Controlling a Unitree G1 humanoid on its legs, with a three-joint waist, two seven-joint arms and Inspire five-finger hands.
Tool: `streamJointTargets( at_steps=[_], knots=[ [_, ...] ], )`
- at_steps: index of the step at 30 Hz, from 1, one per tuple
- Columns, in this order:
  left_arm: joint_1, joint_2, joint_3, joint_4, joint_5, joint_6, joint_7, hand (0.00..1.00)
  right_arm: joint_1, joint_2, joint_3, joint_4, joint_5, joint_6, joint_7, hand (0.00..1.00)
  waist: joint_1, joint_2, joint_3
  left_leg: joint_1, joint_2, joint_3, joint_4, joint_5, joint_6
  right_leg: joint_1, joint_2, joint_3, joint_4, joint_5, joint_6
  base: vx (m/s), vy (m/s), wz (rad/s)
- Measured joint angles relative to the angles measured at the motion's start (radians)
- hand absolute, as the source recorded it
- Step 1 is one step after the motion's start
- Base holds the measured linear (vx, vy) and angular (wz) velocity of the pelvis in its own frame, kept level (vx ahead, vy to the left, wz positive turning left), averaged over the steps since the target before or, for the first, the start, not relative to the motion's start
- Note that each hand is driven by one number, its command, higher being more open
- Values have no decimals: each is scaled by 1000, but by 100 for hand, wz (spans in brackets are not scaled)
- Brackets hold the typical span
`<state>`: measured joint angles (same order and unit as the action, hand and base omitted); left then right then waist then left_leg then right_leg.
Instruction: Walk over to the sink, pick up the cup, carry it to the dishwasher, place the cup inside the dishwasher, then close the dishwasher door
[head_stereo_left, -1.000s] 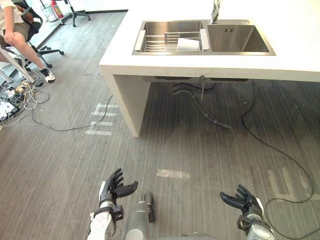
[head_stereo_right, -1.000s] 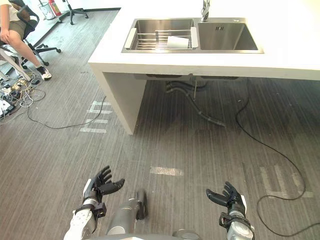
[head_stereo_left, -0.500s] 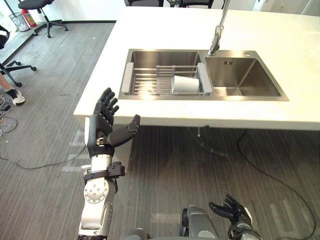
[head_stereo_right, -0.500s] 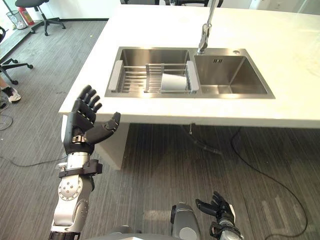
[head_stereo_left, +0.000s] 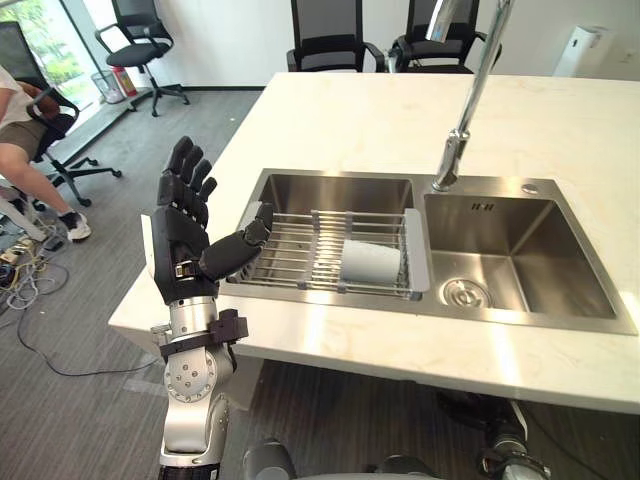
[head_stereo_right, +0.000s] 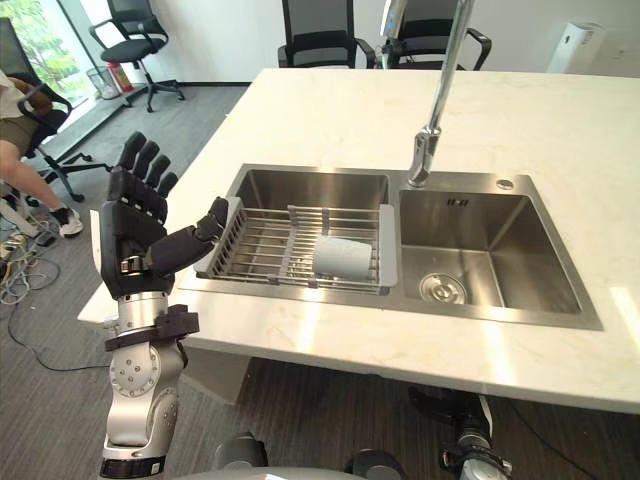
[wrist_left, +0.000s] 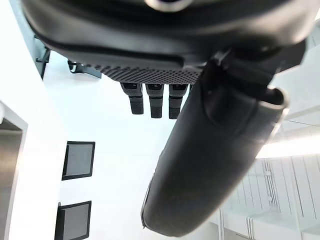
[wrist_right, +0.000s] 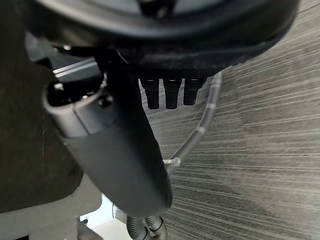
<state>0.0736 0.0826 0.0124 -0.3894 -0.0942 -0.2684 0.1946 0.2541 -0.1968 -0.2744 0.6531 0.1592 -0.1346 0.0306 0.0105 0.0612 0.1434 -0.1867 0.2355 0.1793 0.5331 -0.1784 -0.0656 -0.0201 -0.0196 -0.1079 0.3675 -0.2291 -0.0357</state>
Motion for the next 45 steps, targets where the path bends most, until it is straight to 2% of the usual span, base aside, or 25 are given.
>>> streamJointTargets(
  at_steps=[1, 2, 3, 5, 11, 12, 16, 22, 29, 38, 45],
  knots=[
    [-4, 6, -2, 4, 17, 1, -4, 90, 2, -3, -3, 1, 0, 0, 2, 90, -1, 14, -8, 6, -11, -3, -68, 84, 11, -2, 3, 0, 2, -9, 15, 147, 156, 11],
    [-13, 37, -5, 31, 48, 4, -16, 90, -1, 7, -6, 24, 0, 4, 5, 90, -9, 8, -15, 47, -30, -4, -149, 60, -20, -12, -7, 10, 20, -25, 33, 110, 130, 8],
    [-17, 52, -6, 44, 58, 6, -20, 90, -1, 14, -6, 30, 0, 6, 5, 90, -9, -2, -17, 60, -43, 2, -179, 62, -23, -17, -18, 16, 22, -30, 40, 119, 156, 3],
    [-17, 104, -25, 102, 122, 39, -29, 90, 12, 38, -6, 44, 0, 6, 13, 90, -9, -26, -25, 99, -83, 26, -254, 80, -16, -19, -44, 50, 19, -32, 53, 72, 110, -8],
    [-22, 193, -89, 133, 216, 55, -73, 90, 29, 50, -3, 81, -4, 8, 33, 90, -27, -46, -48, 137, -117, 56, -357, 121, -10, -20, -57, 85, -29, -16, 74, 5, 48, -9],
    [-145, 264, -119, 250, 314, 68, -111, 90, -8, 39, -5, 195, -5, 12, 46, 90, -57, -56, -65, 177, -153, 74, -550, 239, 20, -36, -55, 156, -145, 83, 101, 0, 0, 0],
    [-146, 265, -119, 258, 314, 67, -111, 90, -9, 39, -5, 195, -5, 12, 46, 90, -57, -62, -65, 182, -154, 73, -555, 241, 20, -36, -55, 154, -148, 83, 100, 0, 0, 0],
    [-157, 266, -127, 362, 322, 75, -111, 90, -8, 39, -5, 203, -6, 12, 41, 90, -66, -62, -65, 214, -157, 68, -600, 263, 21, -13, -53, 144, -168, 89, 98, 3, -7, 3],
    [-200, 267, -235, 440, 425, 92, -111, 90, -6, 40, -5, 232, -27, 16, 20, 90, -84, -60, -65, 255, -160, 59, -619, 269, 21, 36, -55, 128, -193, 93, 98, 3, -8, 3],
    [-263, 265, -249, 485, 489, 94, -111, 90, -7, 40, -5, 246, -35, 16, 11, 90, -108, -54, -59, 255, -159, 57, -620, 270, 20, 46, -55, 125, -218, 105, 101, 0, 0, 0],
    [-302, 267, -334, 485, 527, 94, -110, 90, -13, 41, -4, 247, -35, 16, 11, 90, -112, -41, -43, 253, -159, 54, -620, 270, 19, 51, -56, 122, -231, 110, 101, 0, 0, 0]
  ],
)
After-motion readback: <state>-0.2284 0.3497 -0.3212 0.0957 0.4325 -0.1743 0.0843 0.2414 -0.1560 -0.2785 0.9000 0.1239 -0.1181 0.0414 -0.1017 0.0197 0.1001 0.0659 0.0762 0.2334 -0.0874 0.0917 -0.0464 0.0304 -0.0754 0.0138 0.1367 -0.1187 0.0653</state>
